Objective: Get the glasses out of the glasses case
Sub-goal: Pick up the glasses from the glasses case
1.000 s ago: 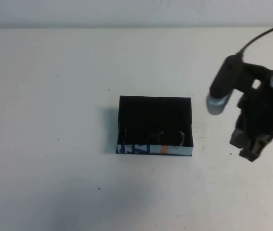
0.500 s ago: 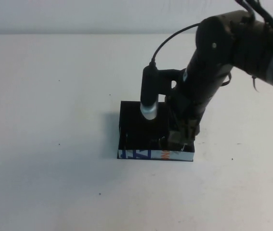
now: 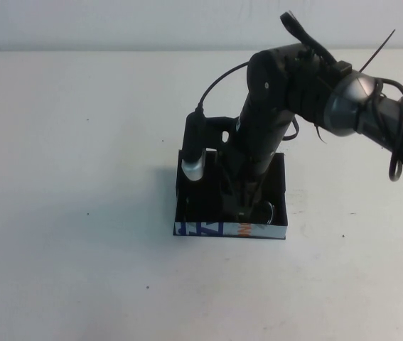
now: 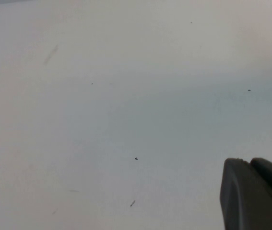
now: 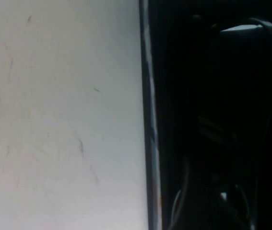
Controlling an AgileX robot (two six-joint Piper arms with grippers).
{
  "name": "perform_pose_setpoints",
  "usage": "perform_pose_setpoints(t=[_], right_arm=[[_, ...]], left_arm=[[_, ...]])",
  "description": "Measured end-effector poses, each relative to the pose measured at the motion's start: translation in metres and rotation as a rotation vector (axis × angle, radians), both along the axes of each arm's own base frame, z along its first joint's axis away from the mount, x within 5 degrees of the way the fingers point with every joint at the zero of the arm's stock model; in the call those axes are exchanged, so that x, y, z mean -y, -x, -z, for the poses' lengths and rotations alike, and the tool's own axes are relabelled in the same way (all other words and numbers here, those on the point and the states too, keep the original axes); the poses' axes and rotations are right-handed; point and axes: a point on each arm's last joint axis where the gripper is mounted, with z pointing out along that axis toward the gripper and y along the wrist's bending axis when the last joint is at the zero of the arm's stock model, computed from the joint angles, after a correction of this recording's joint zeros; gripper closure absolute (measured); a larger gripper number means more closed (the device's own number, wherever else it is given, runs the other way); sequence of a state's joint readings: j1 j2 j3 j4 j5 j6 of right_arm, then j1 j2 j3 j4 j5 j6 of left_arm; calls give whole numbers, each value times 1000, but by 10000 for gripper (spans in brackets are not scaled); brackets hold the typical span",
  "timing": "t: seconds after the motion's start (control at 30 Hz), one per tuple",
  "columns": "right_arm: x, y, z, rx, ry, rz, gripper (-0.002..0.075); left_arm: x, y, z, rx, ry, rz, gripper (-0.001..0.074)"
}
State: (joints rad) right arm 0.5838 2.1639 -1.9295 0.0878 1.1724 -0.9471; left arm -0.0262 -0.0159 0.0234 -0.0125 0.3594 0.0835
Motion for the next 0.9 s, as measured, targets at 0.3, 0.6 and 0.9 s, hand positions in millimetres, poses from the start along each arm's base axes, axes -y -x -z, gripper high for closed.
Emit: perform_pose_setpoints(t=[0.3, 0.6, 0.9], right_arm=[[-4, -4, 13, -9, 2, 1, 416], [-5, -6, 26, -31, 17, 1, 417], [-7, -8, 37, -51, 30, 2, 428]], left_arm=[[0, 0, 0, 0, 0, 0, 740], [0, 0, 0, 0, 0, 0, 740], [0, 0, 0, 0, 0, 0, 740]])
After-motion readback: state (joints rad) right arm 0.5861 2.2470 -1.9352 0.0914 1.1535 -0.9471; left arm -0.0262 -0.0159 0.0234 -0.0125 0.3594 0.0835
